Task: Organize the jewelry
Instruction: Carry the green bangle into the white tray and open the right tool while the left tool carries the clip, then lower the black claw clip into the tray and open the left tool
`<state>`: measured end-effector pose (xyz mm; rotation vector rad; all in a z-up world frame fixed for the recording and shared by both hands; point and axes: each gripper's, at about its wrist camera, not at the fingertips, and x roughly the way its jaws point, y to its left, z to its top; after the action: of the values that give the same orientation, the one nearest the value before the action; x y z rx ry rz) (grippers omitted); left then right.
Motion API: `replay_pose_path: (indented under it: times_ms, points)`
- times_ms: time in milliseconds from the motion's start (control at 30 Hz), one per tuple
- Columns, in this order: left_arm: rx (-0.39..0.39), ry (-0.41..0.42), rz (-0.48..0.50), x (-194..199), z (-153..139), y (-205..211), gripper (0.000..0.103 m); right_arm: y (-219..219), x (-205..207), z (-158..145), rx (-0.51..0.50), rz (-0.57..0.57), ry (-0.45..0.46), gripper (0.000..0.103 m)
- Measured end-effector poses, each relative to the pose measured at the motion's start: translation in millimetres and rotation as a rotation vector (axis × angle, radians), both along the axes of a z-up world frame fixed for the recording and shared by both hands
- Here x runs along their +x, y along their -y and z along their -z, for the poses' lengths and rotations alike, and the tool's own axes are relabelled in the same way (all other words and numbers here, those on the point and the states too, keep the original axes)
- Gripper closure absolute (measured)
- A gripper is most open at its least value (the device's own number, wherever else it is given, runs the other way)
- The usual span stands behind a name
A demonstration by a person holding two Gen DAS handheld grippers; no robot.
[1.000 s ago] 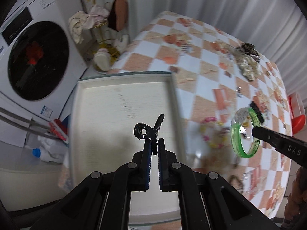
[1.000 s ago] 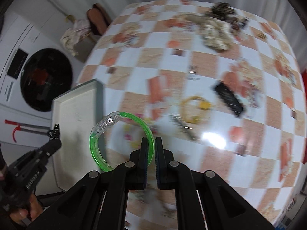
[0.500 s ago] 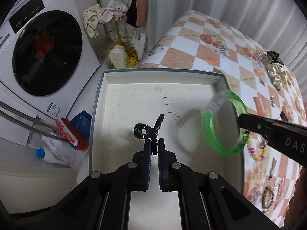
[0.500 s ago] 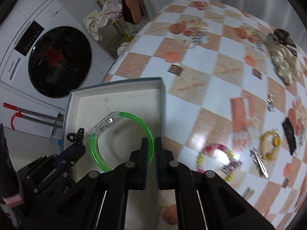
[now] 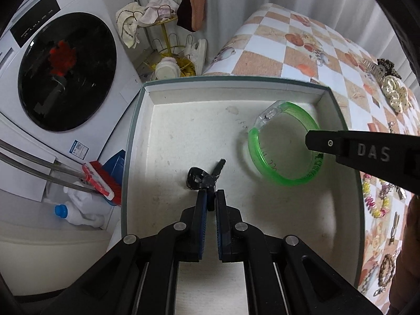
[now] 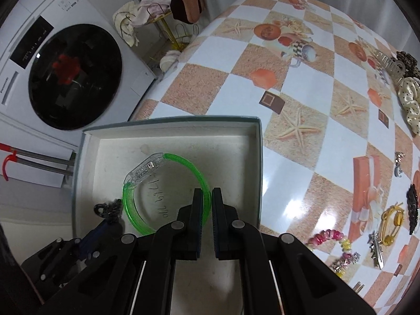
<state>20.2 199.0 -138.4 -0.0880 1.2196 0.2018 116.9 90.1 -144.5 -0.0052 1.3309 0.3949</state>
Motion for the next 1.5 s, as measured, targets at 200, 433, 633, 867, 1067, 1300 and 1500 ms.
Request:
replay_pose_path:
  times_ms: [200, 433, 633, 867, 1067, 1300, 1500]
  points:
    - [0.016, -0.026, 0.009, 1.5, 4.8, 2.2, 0.091, -2.8, 3.3, 9.8, -0.031, -0.001, -0.003, 0.096]
    - [0.035, -0.041, 0.006, 1.3, 2.3, 3.9, 0.091, 0.1, 5.8, 10.7, -0.007, 0.003, -0.023, 0.094]
    - [0.038, -0.039, 0.021, 1.5, -3.9, 6.7, 0.091, 19.7, 4.0, -9.3, 0.124, 0.052, -0.015, 0.063]
    - [0.026, -0.036, 0.035, 2.4, -16.7, 15.6, 0.091, 60.9, -8.6, -44.1, 0.204, 0.121, 0.042, 0.049]
    - [0.043, -0.057, 0.049, 0.9, -21.5, 32.6, 0.0, 110.0, -21.9, -54.8, 0.178, 0.205, 0.046, 0.043]
    - [0.072, -0.015, 0.124, 10.4, -36.1, 65.0, 0.0, 187.7, -52.2, -45.9, 0.121, 0.321, 0.015, 0.03]
    - [0.039, 0.007, 0.195, 13.8, -43.0, 106.5, 0.0, 237.1, -71.3, -33.9, 0.08, 0.39, -0.014, 0.03]
